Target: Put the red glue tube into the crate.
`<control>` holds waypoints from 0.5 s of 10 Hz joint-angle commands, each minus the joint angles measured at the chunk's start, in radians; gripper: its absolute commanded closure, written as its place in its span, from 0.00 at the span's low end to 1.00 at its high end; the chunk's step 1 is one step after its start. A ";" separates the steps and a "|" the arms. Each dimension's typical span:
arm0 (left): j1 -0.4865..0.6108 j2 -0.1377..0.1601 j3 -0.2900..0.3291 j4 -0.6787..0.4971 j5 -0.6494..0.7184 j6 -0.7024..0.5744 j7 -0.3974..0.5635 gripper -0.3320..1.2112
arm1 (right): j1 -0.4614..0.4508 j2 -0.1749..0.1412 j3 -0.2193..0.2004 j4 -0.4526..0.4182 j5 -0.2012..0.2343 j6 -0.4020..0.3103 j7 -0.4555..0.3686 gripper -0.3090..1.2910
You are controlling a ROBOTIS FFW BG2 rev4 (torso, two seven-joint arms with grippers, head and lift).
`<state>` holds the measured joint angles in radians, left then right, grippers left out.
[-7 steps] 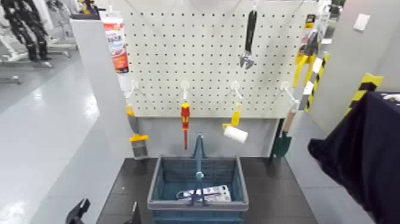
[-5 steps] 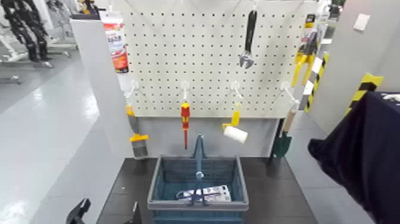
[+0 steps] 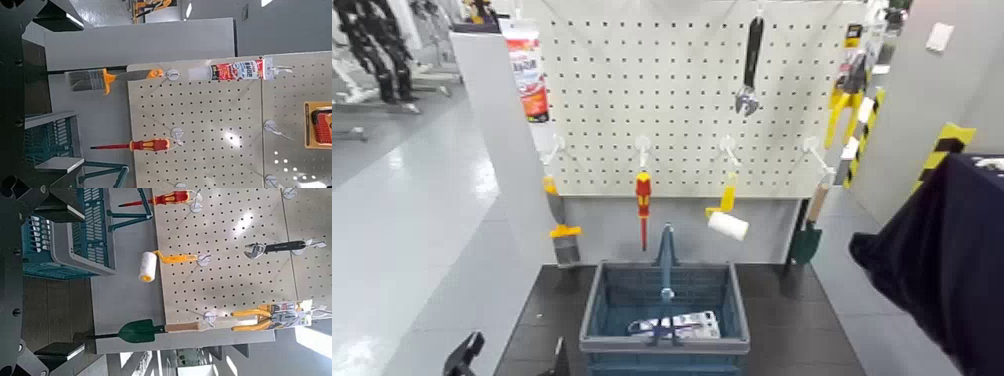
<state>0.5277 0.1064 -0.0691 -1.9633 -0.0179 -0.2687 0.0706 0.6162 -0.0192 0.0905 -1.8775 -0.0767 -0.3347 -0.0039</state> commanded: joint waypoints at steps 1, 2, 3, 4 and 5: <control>-0.018 0.001 0.020 -0.003 0.023 0.020 -0.041 0.28 | -0.004 0.001 0.002 0.005 0.000 0.005 0.001 0.28; -0.032 0.001 0.034 -0.012 0.026 0.046 -0.078 0.28 | -0.006 -0.001 0.002 0.005 -0.002 0.005 0.001 0.28; -0.045 0.001 0.046 -0.026 0.026 0.072 -0.091 0.28 | -0.009 -0.001 0.003 0.006 -0.003 0.006 0.001 0.28; -0.066 -0.001 0.072 -0.046 0.030 0.114 -0.129 0.28 | -0.010 0.001 0.003 0.008 -0.005 0.008 0.001 0.28; -0.091 -0.002 0.109 -0.068 0.035 0.155 -0.192 0.28 | -0.012 0.001 0.003 0.009 -0.005 0.008 0.002 0.28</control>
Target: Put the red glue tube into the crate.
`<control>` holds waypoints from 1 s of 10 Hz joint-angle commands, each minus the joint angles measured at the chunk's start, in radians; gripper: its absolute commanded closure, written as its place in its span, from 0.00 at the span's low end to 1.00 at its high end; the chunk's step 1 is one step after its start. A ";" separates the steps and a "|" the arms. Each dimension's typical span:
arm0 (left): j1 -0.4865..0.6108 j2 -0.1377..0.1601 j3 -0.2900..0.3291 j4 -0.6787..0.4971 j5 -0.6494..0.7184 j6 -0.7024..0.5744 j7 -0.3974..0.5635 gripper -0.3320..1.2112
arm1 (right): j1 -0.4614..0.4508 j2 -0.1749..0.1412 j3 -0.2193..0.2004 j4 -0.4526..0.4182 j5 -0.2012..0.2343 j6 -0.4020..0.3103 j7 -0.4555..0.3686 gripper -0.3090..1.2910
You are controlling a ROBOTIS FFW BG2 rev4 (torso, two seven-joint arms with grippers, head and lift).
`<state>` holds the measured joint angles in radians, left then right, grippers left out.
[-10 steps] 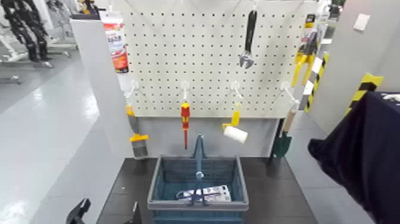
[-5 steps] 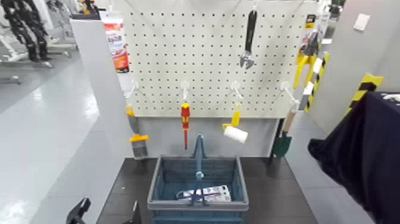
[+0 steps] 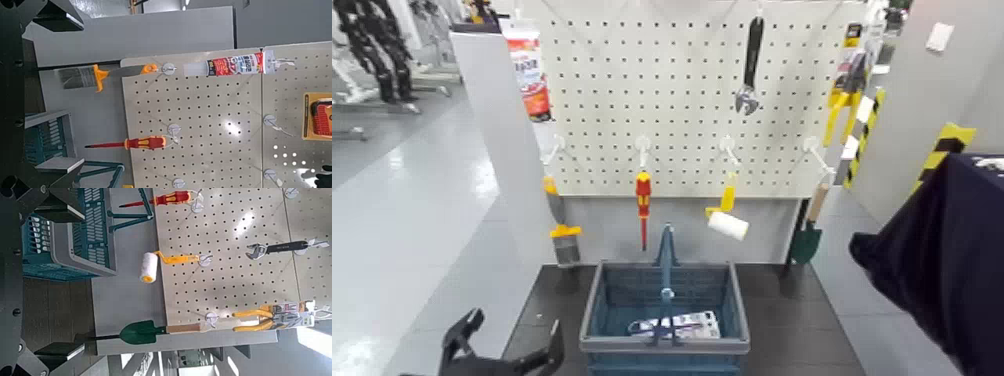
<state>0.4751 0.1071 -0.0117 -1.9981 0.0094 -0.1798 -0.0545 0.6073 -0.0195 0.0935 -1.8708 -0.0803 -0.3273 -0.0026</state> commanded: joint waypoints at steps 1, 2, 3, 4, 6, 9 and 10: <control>-0.058 -0.003 0.073 -0.050 0.012 0.102 -0.097 0.28 | -0.004 0.000 0.003 0.006 -0.004 0.002 0.003 0.28; -0.078 -0.006 0.099 -0.067 0.034 0.157 -0.133 0.28 | -0.004 0.000 0.003 0.006 -0.006 0.002 0.003 0.28; -0.112 -0.012 0.139 -0.084 0.040 0.212 -0.192 0.28 | -0.004 0.001 0.003 0.006 -0.006 0.002 0.004 0.28; -0.148 -0.015 0.176 -0.094 0.047 0.253 -0.238 0.28 | -0.006 0.001 0.005 0.007 -0.006 0.002 0.004 0.28; -0.223 -0.012 0.233 -0.091 0.090 0.332 -0.320 0.29 | -0.008 0.000 0.006 0.009 -0.007 0.002 0.006 0.28; -0.320 0.040 0.280 -0.080 0.158 0.411 -0.375 0.29 | -0.015 0.000 0.008 0.012 -0.009 0.002 0.012 0.29; -0.357 0.055 0.288 -0.062 0.178 0.424 -0.390 0.29 | -0.015 0.000 0.009 0.012 -0.010 0.002 0.012 0.29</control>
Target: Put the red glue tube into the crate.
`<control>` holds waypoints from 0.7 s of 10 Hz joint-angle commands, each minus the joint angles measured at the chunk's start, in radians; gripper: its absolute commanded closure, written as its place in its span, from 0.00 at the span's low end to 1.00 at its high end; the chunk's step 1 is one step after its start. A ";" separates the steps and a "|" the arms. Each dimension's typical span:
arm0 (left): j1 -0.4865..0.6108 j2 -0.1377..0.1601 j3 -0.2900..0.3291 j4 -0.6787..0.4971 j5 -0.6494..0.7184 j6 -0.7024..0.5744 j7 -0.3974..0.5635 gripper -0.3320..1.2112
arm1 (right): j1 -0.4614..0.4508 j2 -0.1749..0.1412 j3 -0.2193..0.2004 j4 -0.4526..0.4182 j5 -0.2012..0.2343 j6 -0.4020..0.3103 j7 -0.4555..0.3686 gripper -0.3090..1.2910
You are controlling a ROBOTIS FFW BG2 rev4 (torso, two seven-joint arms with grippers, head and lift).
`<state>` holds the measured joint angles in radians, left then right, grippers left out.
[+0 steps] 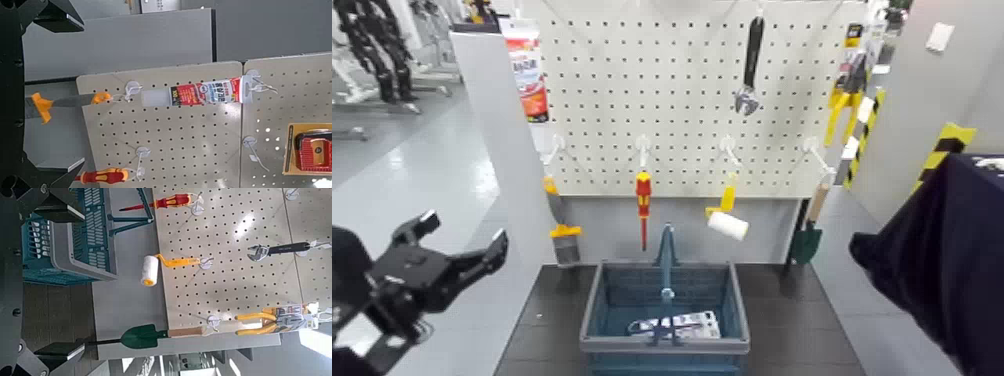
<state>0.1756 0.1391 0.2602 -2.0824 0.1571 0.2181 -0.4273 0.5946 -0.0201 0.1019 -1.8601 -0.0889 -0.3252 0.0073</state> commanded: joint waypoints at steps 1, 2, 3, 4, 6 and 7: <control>-0.096 0.042 0.027 0.044 0.055 0.060 -0.053 0.29 | -0.004 0.000 0.001 0.001 -0.002 0.002 0.003 0.29; -0.130 0.054 0.031 0.067 0.078 0.067 -0.076 0.30 | -0.007 0.000 0.002 0.002 -0.003 0.002 0.007 0.29; -0.157 0.057 0.028 0.091 0.091 0.069 -0.093 0.31 | -0.009 0.000 0.002 0.001 -0.003 0.005 0.008 0.29; -0.203 0.065 0.019 0.120 0.093 0.078 -0.127 0.31 | -0.010 0.002 0.002 0.002 -0.003 0.008 0.011 0.29; -0.266 0.089 0.005 0.156 0.104 0.101 -0.171 0.31 | -0.016 -0.004 0.005 0.002 -0.008 0.012 0.013 0.29; -0.297 0.100 -0.001 0.180 0.114 0.099 -0.186 0.31 | -0.018 -0.001 0.005 0.004 -0.008 0.012 0.014 0.29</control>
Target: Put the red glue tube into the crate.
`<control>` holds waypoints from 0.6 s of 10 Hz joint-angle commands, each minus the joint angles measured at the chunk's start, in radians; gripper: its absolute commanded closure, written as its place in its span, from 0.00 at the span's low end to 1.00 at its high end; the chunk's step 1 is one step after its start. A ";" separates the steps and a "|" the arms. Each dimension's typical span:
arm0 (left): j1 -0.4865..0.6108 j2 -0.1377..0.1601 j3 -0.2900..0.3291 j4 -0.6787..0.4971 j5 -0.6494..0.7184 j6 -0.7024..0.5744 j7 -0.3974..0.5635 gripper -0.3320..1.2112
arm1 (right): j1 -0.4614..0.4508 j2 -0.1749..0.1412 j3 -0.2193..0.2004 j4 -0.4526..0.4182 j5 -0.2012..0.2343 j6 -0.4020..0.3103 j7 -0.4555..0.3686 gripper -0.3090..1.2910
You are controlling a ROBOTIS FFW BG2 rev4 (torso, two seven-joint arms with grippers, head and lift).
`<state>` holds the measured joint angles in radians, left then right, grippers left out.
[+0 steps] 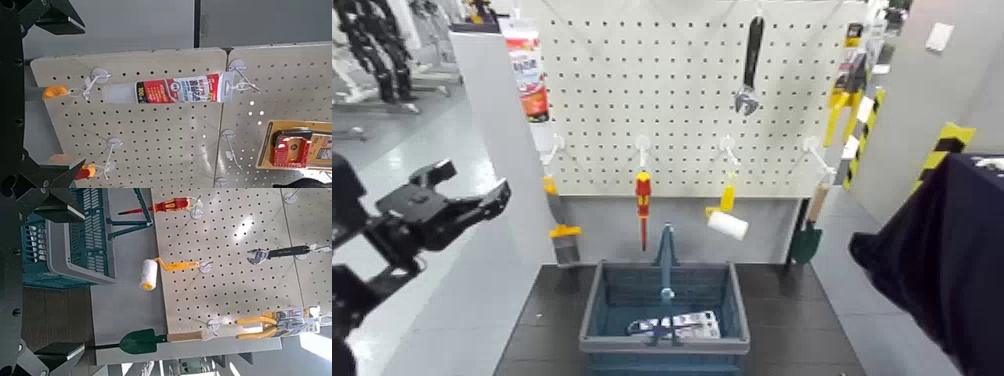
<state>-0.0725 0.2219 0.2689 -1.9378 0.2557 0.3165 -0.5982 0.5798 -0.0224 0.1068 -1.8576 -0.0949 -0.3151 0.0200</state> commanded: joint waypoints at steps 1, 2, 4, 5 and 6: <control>-0.084 0.033 -0.028 0.059 0.013 0.003 -0.026 0.31 | -0.006 0.001 0.001 0.001 -0.003 0.005 0.005 0.29; -0.116 0.039 -0.043 0.089 0.013 0.007 -0.045 0.32 | -0.011 -0.004 0.002 0.005 -0.008 0.004 0.008 0.29; -0.159 0.042 -0.062 0.140 0.011 0.001 -0.061 0.32 | -0.015 -0.004 0.001 0.008 -0.012 0.005 0.009 0.29; -0.188 0.048 -0.069 0.166 0.008 0.001 -0.074 0.32 | -0.017 -0.004 0.001 0.008 -0.014 0.005 0.009 0.29; -0.224 0.053 -0.076 0.195 0.004 -0.004 -0.084 0.32 | -0.020 -0.004 0.001 0.009 -0.017 0.004 0.014 0.29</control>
<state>-0.2745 0.2710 0.1979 -1.7603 0.2610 0.3145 -0.6840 0.5613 -0.0262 0.1073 -1.8493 -0.1102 -0.3100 0.0333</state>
